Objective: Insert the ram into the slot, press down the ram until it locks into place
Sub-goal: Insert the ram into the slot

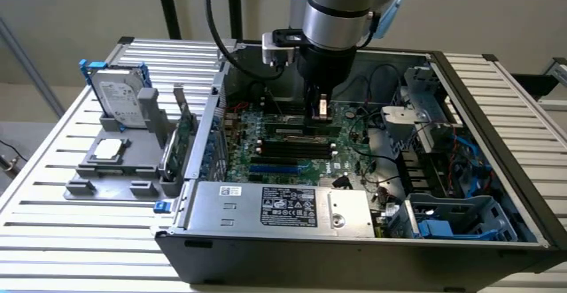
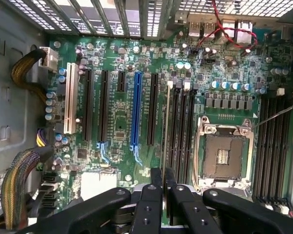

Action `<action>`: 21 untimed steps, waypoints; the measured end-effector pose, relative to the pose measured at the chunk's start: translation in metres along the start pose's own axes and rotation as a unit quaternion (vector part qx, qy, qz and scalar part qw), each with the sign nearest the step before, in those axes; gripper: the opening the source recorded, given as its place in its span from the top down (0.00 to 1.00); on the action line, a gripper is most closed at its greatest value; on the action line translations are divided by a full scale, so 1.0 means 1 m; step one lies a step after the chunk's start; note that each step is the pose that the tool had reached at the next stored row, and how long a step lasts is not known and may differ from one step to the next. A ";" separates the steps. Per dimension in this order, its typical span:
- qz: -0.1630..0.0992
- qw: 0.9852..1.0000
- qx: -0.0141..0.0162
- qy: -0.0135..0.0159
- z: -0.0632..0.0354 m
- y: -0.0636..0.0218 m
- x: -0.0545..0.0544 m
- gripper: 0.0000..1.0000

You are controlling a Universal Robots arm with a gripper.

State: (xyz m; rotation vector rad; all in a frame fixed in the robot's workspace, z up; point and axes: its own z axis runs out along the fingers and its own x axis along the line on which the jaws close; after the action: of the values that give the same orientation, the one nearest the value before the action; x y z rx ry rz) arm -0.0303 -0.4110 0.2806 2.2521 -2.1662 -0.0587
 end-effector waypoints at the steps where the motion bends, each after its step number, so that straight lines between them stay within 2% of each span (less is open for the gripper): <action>1: 0.000 1.000 0.000 0.000 0.0018 0.0004 0.000 0.86; 10: -0.003 1.000 0.000 0.000 0.0183 0.0031 -0.002 0.86; 16: -0.003 1.000 0.000 0.000 0.0294 0.0026 -0.008 0.86; 18: -0.003 1.000 0.000 0.000 0.0393 0.0021 -0.009 0.86; 21: -0.003 1.000 0.000 0.000 0.0432 0.0020 -0.009 0.86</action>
State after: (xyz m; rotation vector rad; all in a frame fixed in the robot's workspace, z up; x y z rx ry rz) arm -0.0342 -0.4016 0.2376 2.2584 -2.1592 -0.0585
